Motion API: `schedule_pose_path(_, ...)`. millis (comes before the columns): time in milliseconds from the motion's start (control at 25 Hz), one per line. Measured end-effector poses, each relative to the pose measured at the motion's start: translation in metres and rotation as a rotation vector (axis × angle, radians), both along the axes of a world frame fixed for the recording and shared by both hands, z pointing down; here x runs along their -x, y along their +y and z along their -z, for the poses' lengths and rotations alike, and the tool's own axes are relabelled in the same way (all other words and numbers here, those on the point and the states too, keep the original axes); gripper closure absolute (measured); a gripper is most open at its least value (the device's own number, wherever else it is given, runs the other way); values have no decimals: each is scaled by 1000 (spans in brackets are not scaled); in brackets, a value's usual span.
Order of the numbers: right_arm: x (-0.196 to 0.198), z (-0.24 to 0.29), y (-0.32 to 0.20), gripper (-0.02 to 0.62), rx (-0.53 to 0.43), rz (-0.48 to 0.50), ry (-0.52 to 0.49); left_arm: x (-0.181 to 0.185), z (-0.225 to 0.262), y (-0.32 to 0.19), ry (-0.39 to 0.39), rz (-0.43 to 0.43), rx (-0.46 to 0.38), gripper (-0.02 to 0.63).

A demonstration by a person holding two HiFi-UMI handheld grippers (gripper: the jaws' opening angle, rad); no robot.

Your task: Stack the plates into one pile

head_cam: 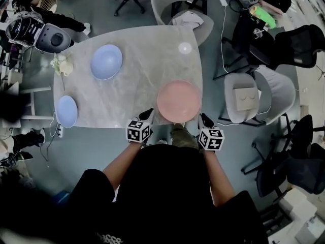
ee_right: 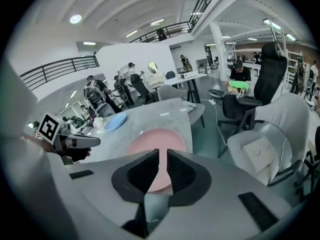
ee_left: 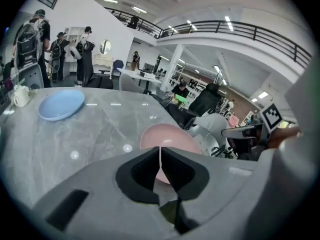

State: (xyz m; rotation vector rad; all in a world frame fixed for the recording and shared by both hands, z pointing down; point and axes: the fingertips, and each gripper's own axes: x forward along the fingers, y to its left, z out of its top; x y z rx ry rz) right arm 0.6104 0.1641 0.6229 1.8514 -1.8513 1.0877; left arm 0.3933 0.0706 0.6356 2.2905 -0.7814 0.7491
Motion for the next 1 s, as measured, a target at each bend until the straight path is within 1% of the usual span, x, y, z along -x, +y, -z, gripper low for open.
schedule_pose_path(80, -9, -19, -13, 580, 39, 18, -4, -5, -18, -7, -30, -3, 20, 586)
schedule_pose_path(160, -15, -38, -22, 575, 78, 37, -11, -9, -33, -14, -30, 34, 65, 584)
schedule_pose_path(200, -17, -47, -25, 559, 97, 45, -18, -10, -39, -16, -28, 57, 87, 584)
schedule_pose_path(280, -20, -64, -29, 492, 136, 53, -38, -11, -50, -18, -44, 77, 117, 583)
schedule_pose_path(320, -22, -71, -31, 486, 154, 57, -46, -12, -56, -20, -58, 80, 130, 573)
schedule_pose_path(400, -24, -86, -34, 486, 192, 65, -56, -14, -67, -25, -76, 93, 164, 506)
schedule_pose_path(560, -27, -112, -37, 479, 258, 73, -77, -18, -89, -31, -105, 110, 229, 476)
schedule_pose_path(640, -29, -120, -37, 474, 275, 80, -84, -20, -101, -31, -112, 125, 270, 448)
schedule_pose_path(720, -30, -125, -34, 474, 288, 90, -88, -22, -109, -29, -109, 133, 299, 437)
schedule_pose_path(880, -32, -133, -35, 474, 297, 113, -94, -31, -122, -25, -145, 93, 330, 437)
schedule_pose_path(1000, -37, -138, -42, 474, 296, 125, -105, -40, -128, -27, -162, 99, 367, 437)
